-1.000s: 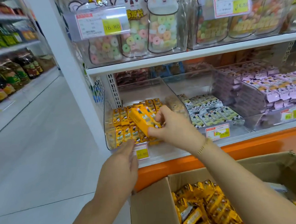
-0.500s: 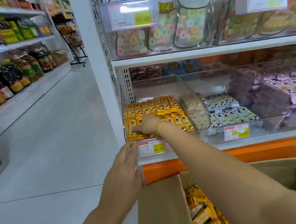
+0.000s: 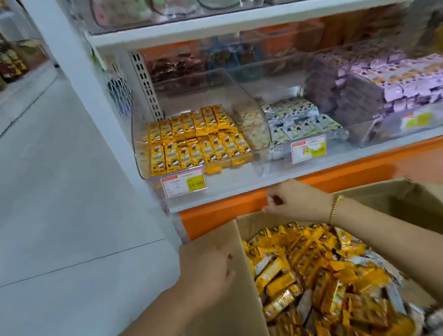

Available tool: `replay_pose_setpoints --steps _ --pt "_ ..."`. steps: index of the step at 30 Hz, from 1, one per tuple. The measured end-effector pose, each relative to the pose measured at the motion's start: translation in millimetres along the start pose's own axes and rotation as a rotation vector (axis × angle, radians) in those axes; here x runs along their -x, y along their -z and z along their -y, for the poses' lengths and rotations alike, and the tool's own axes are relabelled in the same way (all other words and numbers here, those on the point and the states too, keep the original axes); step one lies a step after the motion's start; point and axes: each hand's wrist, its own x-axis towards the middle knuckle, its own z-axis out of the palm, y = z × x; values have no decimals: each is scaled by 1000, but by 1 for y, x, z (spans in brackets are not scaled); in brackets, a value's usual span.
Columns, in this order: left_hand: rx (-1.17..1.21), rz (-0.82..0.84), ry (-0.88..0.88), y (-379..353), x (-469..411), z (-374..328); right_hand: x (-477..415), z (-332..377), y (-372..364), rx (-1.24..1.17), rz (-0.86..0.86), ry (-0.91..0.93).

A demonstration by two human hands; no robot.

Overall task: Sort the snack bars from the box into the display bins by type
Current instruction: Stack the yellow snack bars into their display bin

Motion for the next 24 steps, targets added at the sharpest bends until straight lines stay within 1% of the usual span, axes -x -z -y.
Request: replay_pose_setpoints --steps 2,4,6,7,10,12,14,16,17,18,21,22,24 --pt "57 148 25 -24 -1 -4 6 -50 -36 44 102 -175" --pt "69 297 37 -42 -1 -9 15 -94 -68 67 151 -357" --pt "67 421 55 -51 -4 -9 27 -128 -100 58 191 -469" --pt "85 456 60 -50 -9 -8 32 -140 -114 28 219 -490" --pt "155 487 111 -42 -25 -5 41 -158 -146 -131 308 -455" --pt "112 461 131 -39 -34 -6 37 -164 -159 -187 345 -428" --pt "65 462 160 -40 -42 -8 27 -169 -165 -163 366 -406" --pt "53 488 187 -39 -49 -11 17 -175 -171 -68 398 -388" --pt "45 498 189 -37 -52 -13 14 -177 -172 -37 392 -376" --pt "33 503 187 -36 -54 -15 12 -180 -173 -55 357 -368" --pt "4 508 183 -31 -58 -19 5 -184 -176 -232 234 -351" --pt "1 512 186 -30 -59 -21 4 -184 -178 -251 227 -330" --pt "-9 521 193 -27 -60 -24 1 -184 -183 -226 267 -294"
